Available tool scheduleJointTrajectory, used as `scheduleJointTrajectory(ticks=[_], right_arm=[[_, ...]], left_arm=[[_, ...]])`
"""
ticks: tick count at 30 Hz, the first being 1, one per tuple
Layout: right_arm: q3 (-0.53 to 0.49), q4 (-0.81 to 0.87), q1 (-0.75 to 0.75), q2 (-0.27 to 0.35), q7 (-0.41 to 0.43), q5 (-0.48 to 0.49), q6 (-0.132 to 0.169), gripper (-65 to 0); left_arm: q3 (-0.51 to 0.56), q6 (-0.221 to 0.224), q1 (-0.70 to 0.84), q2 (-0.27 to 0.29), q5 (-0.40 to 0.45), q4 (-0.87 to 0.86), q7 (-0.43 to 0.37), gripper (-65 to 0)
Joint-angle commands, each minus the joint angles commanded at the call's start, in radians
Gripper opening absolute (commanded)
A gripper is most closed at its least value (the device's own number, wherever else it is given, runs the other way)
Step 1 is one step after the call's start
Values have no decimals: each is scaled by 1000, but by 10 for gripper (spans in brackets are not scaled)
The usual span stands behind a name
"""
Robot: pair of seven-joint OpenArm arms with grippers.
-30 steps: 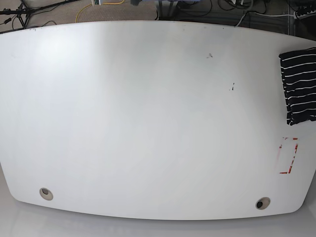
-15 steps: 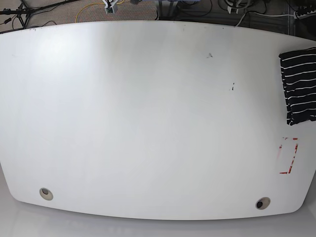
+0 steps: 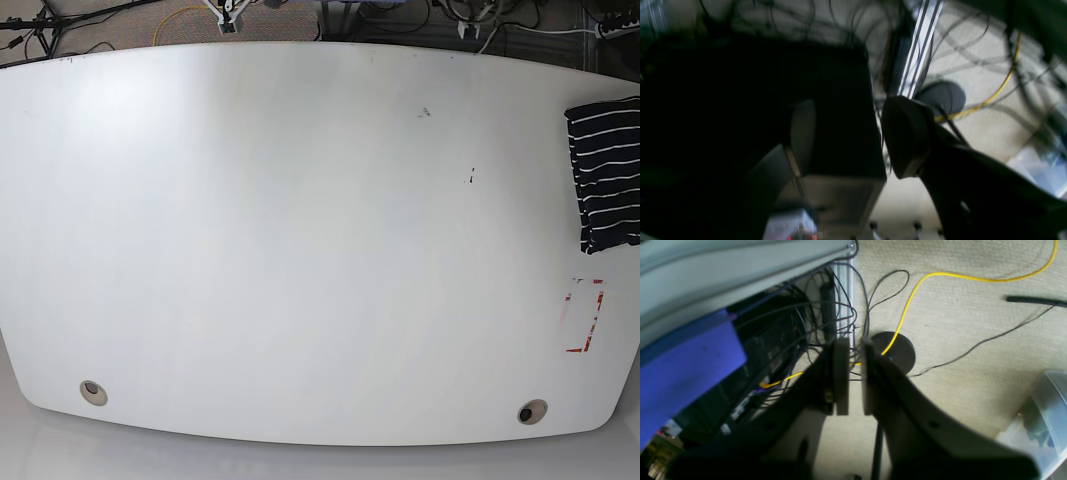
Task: Fold the T-shirt properly
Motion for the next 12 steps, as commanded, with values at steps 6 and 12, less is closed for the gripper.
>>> scheduleJointTrajectory(ticks=[6, 12], right_arm=[[0, -6, 11, 2, 2, 0, 0, -580], [0, -6, 11, -3, 6, 0, 2, -580]], left_arm=[[9, 0, -2, 0, 2, 0, 0, -329], [54, 0, -17, 0, 2, -2, 0, -329]])
